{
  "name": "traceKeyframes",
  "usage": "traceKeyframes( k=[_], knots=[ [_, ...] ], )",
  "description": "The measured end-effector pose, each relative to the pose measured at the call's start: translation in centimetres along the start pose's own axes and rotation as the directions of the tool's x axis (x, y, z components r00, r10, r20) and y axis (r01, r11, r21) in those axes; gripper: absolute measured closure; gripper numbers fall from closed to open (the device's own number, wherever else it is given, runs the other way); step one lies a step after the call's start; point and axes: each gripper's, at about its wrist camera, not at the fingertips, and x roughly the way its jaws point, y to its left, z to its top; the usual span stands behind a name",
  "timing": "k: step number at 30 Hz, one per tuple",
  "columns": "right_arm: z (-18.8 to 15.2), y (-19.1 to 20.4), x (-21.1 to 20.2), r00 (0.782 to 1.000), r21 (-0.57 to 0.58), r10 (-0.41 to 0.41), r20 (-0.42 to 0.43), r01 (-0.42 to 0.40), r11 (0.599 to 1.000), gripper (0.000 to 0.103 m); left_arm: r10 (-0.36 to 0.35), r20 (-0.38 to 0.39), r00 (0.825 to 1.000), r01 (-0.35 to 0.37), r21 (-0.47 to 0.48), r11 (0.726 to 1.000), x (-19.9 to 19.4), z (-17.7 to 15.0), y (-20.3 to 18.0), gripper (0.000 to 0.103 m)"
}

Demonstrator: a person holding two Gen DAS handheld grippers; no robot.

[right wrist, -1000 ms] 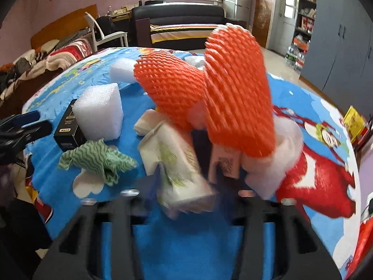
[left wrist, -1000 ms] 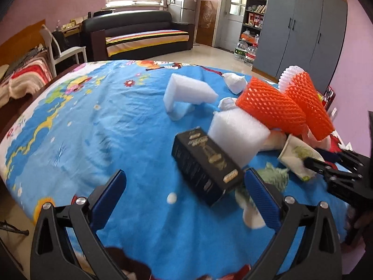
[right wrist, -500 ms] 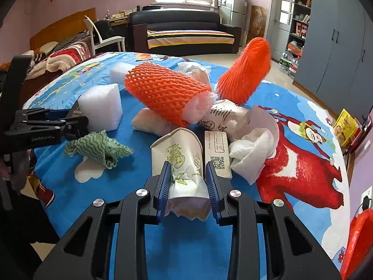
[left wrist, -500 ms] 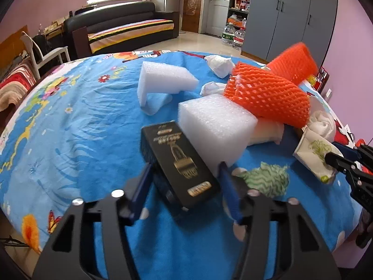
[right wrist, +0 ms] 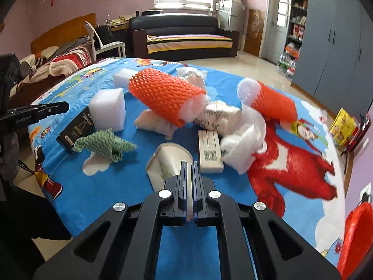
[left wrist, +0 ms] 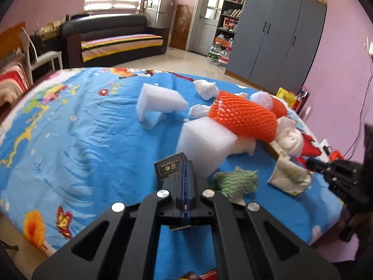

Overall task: Collect trash
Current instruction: 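Grasp the black box with the left tool while the right tool grasps the paper cup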

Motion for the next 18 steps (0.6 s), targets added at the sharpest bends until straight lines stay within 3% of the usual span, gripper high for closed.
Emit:
traceKeyframes(
  k=[4, 5, 6, 7, 8, 9, 12, 16, 18],
  knots=[
    [-0.5, -1.0, -0.6, 0.999, 0.031, 0.034, 0.007, -0.034, 0.999, 0.094, 0.02, -0.019, 1.0, -0.02, 0.007, 1.0, 0.3, -0.2, -0.2, 0.101],
    [-0.6, -0.9, -0.7, 1.0, 0.031, 0.022, 0.009, -0.023, 0.999, 0.085, 0.025, -0.027, 0.999, -0.024, 0.003, 1.0, 0.5, -0.3, -0.1, 0.092],
    [-0.6, -0.9, -0.8, 1.0, 0.025, 0.011, 0.013, -0.012, 1.0, 0.063, 0.028, -0.03, 0.999, -0.028, 0.001, 1.0, 0.7, -0.3, -0.1, 0.083],
    [-0.6, -0.8, -0.9, 1.0, 0.024, 0.004, 0.022, -0.005, 1.0, 0.044, 0.043, -0.024, 0.999, -0.043, 0.001, 0.999, 0.6, -0.5, -0.1, 0.053],
    [-0.6, -0.8, -1.1, 0.999, 0.029, -0.013, 0.039, 0.012, 1.0, 0.017, 0.077, -0.009, 0.997, -0.077, 0.003, 0.997, 0.4, -0.6, -0.1, 0.029],
    [-0.5, -0.8, -1.1, 0.999, 0.034, -0.012, 0.043, 0.011, 0.999, 0.019, 0.113, 0.01, 0.993, -0.114, 0.008, 0.993, 0.2, -0.7, -0.1, 0.026],
    [-0.1, -0.3, -0.5, 0.999, 0.029, 0.001, 0.033, -0.002, 1.0, 0.031, 0.127, 0.006, 0.992, -0.128, 0.034, 0.991, 0.4, -1.0, -0.4, 0.026],
    [-0.3, 1.3, 1.9, 0.999, -0.029, -0.011, -0.049, 0.01, 1.0, 0.035, 0.137, -0.077, 0.988, -0.136, 0.022, 0.99, 2.5, -1.5, -0.3, 0.027],
    [-0.7, 1.9, 3.0, 0.996, -0.056, -0.021, -0.087, 0.016, 0.998, 0.047, 0.159, -0.099, 0.982, -0.157, 0.032, 0.987, 3.5, -1.8, -0.4, 0.031]
  ],
)
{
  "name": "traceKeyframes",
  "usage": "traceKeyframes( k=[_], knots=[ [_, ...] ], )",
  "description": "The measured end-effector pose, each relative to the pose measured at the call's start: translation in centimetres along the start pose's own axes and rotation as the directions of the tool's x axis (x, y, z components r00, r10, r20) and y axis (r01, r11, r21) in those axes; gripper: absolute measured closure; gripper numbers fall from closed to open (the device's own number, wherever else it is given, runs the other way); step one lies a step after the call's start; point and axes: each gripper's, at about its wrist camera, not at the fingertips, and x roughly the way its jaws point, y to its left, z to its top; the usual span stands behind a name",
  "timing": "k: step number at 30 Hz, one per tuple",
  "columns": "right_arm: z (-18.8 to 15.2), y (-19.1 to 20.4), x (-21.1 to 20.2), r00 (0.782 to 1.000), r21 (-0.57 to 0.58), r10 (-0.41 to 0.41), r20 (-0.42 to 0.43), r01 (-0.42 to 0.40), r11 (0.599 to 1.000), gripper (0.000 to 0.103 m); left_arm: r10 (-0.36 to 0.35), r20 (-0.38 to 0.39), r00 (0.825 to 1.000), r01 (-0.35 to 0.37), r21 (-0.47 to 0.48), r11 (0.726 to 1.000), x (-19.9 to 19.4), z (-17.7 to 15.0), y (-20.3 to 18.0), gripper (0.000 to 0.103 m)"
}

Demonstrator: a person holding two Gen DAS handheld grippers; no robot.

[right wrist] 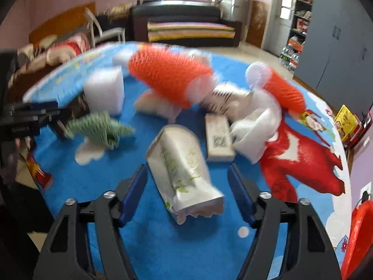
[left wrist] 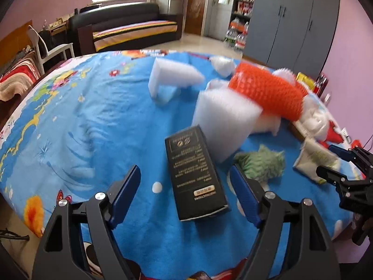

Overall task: Collect trash
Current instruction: 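Grasp the black box with the left tool while the right tool grasps the paper cup, then carry both items to the red bin and open both tools to drop them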

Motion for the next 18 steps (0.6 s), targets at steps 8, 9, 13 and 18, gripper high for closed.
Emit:
traceKeyframes(
  k=[8, 9, 13, 18],
  knots=[
    [0.0, 1.3, -1.0, 0.999, -0.076, -0.025, 0.038, 0.028, 0.997, 0.063, -0.012, 0.036, 0.999, 0.011, 0.014, 1.0, -0.4, -0.2, 0.1, 0.065],
    [0.0, 1.2, -1.5, 0.998, -0.076, -0.031, 0.054, 0.035, 0.996, 0.063, -0.002, 0.06, 0.998, 0.001, 0.02, 1.0, -0.9, 0.0, 0.0, 0.065],
    [0.1, 0.4, -2.7, 0.995, -0.049, -0.044, 0.092, 0.049, 0.998, 0.063, -0.003, 0.122, 0.992, 0.001, 0.016, 1.0, -2.3, 0.5, 0.0, 0.065],
    [0.2, -0.7, -4.2, 0.99, -0.012, -0.059, 0.129, 0.061, 0.998, 0.063, -0.033, 0.13, 0.991, 0.028, 0.044, 0.999, -2.8, 0.7, -1.6, 0.065]
  ],
)
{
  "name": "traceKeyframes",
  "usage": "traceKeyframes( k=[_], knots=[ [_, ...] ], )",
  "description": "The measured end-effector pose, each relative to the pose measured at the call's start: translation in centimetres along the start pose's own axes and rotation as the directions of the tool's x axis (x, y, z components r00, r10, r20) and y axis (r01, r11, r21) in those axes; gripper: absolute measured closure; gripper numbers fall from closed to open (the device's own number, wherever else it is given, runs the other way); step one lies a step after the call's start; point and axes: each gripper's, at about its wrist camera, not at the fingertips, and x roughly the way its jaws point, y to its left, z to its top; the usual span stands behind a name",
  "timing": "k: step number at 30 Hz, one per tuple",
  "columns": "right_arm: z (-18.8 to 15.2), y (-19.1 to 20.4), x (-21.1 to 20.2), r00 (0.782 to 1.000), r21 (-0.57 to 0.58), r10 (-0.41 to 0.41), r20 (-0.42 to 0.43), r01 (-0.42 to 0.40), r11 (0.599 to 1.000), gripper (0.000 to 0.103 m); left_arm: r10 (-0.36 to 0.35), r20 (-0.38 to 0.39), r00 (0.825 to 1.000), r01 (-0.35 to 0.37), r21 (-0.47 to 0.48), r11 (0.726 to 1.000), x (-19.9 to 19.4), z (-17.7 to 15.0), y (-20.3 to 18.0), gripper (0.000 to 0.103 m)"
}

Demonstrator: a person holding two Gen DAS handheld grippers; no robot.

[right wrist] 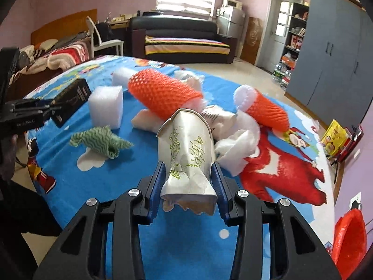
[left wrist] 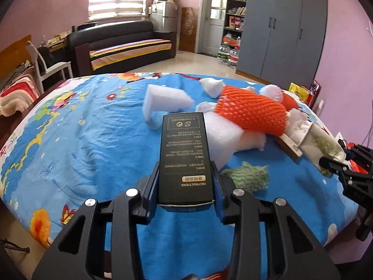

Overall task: Collect trash
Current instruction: 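Carry both items to the red bin and open both tools to drop them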

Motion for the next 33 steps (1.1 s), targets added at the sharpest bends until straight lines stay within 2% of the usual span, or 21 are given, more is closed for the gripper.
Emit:
traceKeyframes(
  k=[6, 15, 23, 26, 30, 33],
  knots=[
    [-0.2, -1.9, -1.6, 0.998, 0.055, -0.046, 0.037, 0.043, 0.998, 0.063, -0.027, 0.045, 0.999, 0.023, 0.075, 0.997, -1.0, 0.4, -3.6, 0.065],
    [-1.0, -4.5, -4.0, 0.992, 0.137, -0.092, 0.083, 0.08, 0.987, 0.063, -0.142, 0.107, 0.984, 0.123, 0.167, 0.978, -2.8, 0.8, -9.6, 0.065],
    [-2.4, -7.0, -6.3, 0.982, 0.199, -0.153, 0.107, 0.13, 0.971, 0.063, -0.202, 0.115, 0.973, 0.173, 0.221, 0.96, -3.1, 0.9, -15.2, 0.065],
    [-3.1, -7.9, -7.5, 0.975, 0.217, -0.188, 0.119, 0.159, 0.963, 0.063, -0.236, 0.121, 0.964, 0.199, 0.257, 0.946, -3.0, 0.7, -17.7, 0.065],
    [-4.2, -9.5, -9.3, 0.962, 0.255, -0.24, 0.133, 0.201, 0.946, 0.063, -0.254, 0.151, 0.955, 0.193, 0.331, 0.924, -2.8, 0.7, -21.4, 0.065],
    [-5.5, -11.2, -11.1, 0.95, 0.31, -0.278, 0.14, 0.224, 0.924, 0.063, -0.288, 0.173, 0.942, 0.21, 0.364, 0.907, -2.9, 1.0, -23.8, 0.065]
  ],
)
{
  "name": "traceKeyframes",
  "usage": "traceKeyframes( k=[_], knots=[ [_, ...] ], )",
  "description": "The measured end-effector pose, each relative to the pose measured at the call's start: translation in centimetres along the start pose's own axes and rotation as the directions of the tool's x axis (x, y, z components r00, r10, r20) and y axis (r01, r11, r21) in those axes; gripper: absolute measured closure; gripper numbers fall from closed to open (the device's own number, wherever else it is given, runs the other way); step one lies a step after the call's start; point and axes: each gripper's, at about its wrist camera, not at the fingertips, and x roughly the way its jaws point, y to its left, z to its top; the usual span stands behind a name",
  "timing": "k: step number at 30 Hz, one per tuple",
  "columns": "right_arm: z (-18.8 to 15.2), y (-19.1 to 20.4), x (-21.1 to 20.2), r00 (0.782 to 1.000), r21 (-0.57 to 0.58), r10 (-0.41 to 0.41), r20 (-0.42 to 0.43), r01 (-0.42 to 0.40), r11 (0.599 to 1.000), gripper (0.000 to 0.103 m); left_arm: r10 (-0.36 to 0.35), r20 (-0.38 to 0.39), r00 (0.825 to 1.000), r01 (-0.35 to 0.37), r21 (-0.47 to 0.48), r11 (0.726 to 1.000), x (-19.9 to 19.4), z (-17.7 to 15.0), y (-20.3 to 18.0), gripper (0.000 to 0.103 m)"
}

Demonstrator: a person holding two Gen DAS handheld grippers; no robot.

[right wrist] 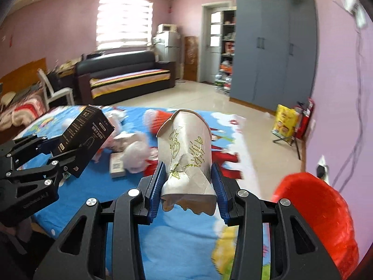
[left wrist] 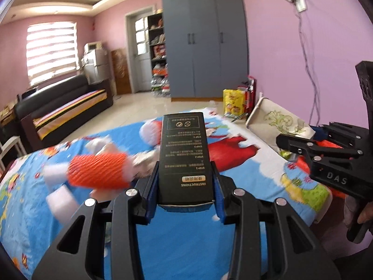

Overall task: Collect trash
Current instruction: 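Carry both items to the red bin and open both tools to drop them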

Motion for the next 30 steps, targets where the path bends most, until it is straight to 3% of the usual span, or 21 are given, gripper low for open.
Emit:
traceKeyframes(
  k=[8, 17, 26, 30],
  knots=[
    [-1.5, -6.9, -3.9, 0.987, 0.155, -0.154, 0.039, 0.147, 0.977, 0.063, -0.15, 0.042, 0.988, 0.149, 0.02, 0.989, 2.6, 2.4, -6.1, 0.065],
    [-4.6, -13.6, -6.1, 0.93, 0.224, -0.366, -0.037, 0.365, 0.904, 0.063, -0.299, 0.027, 0.954, 0.295, 0.098, 0.95, 5.8, 4.0, -14.5, 0.065],
    [-7.4, -16.5, -6.6, 0.891, 0.247, -0.44, -0.116, 0.455, 0.856, 0.062, -0.38, -0.035, 0.924, 0.38, 0.153, 0.912, 10.0, 3.8, -20.7, 0.064],
    [-8.3, -17.9, -6.6, 0.887, 0.29, -0.442, -0.133, 0.461, 0.839, 0.062, -0.411, -0.087, 0.908, 0.42, 0.15, 0.895, 11.9, 3.6, -22.1, 0.064]
  ],
)
